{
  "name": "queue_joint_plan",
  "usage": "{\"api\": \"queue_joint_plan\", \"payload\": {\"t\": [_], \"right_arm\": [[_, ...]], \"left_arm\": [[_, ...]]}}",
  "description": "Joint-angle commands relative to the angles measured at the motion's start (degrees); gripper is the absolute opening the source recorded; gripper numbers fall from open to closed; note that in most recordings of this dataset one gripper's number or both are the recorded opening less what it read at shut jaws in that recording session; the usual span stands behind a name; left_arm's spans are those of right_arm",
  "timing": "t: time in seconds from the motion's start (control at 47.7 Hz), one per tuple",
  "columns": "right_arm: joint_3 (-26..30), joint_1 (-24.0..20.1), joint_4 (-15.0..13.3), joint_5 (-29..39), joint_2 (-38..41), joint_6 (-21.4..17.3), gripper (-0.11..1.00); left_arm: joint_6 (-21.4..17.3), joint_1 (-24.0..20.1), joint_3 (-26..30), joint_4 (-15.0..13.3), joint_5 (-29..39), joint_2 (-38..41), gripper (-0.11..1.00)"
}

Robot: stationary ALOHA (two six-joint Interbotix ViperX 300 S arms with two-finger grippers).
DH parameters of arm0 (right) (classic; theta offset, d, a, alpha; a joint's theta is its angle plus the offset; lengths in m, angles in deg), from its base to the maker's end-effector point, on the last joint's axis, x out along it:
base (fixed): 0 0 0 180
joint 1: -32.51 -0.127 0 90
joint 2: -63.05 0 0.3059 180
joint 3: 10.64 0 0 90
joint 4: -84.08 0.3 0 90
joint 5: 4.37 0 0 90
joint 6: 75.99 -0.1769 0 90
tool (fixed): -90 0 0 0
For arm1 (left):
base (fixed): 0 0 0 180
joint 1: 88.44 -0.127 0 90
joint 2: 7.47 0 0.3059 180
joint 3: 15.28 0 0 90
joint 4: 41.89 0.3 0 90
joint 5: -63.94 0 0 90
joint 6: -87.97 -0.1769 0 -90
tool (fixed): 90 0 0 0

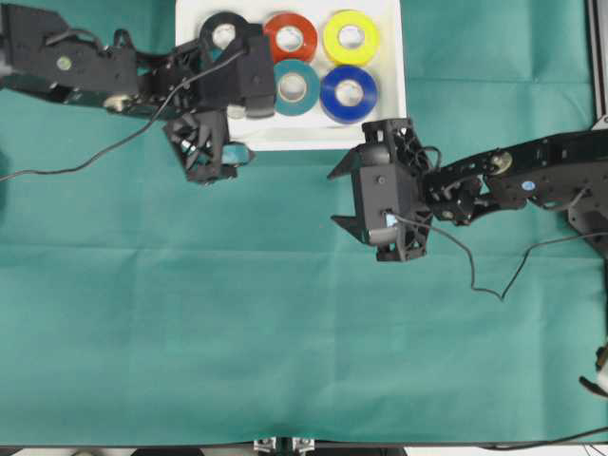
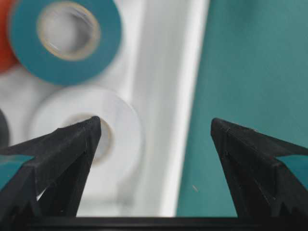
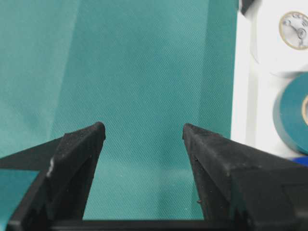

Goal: Put the tape alternately from left to right into the white case.
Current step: 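Release the teal roll beside the blue roll and withdraw left gripper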

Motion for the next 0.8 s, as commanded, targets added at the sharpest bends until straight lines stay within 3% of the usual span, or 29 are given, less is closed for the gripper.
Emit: {"api": "queue_joint_plan", "payload": {"t": [0.0,0.461,0.775], "right_arm": [[1.05,-0.18,0.00,0.09,-0.62,-0.09,0.74],[1.05,-0.18,0.00,0.18,-0.62,-0.09,0.74],[0.79,-0.18,0.35,0.09,-0.62,-0.18,0.74]], "left_arm": [[0.00,1.23,-0.44,-0.18,-0.26,-2.81,0.70],[0.09,8.88,-4.66,-0.18,-0.26,-6.42,0.70],[0.09,9.67,-5.54,-0.18,-0.26,-6.42,0.70]]}}
